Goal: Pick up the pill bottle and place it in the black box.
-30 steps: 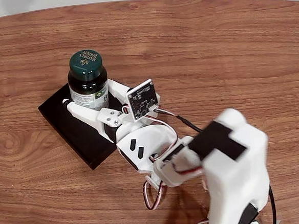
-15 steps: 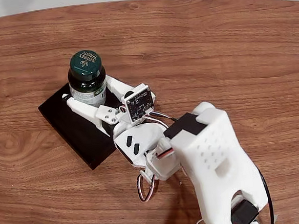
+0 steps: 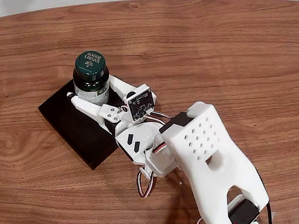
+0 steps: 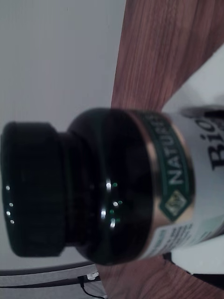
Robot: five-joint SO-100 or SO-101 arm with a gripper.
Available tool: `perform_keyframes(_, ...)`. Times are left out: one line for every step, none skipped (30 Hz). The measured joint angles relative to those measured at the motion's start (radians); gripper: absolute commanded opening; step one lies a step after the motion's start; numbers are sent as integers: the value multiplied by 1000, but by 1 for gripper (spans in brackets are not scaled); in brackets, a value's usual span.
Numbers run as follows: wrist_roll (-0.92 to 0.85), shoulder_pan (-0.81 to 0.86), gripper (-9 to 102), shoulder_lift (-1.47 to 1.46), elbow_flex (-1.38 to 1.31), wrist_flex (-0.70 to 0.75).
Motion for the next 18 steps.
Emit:
perform_keyframes(0,0,18,-6,-6,0)
perform_keyframes(0,0,19,-12,-12,-2)
perform_keyframes(0,0,19,-18,-18,-2)
perform_keyframes(2,0,19,-28,-26,-2)
perform_keyframes(2,0,19,-34,-34,-5)
perform_keyframes(2,0,19,-38,-40,-11)
perform_keyframes(2,0,19,-43,-46,-17)
perform_keyframes(2,2,20,-48,-51,-21)
perform_keyframes(2,2,20,-52,-55,-21)
perform_keyframes(2,2,21,-55,-61,-21)
perform_keyframes(2,2,22,-58,-66,-21)
perform_keyframes(2,2,23,-60,-69,-21)
perform_keyframes(2,2,24,-63,-72,-21)
perform_keyframes(2,2,25,-66,-75,-23)
perform_keyframes(2,2,26,-66,-75,-26)
perform_keyframes(6,2,27,-66,-75,-26)
perform_keyframes(14,2,29,-66,-75,-26)
perform_keyframes(18,2,30,-66,-75,-25)
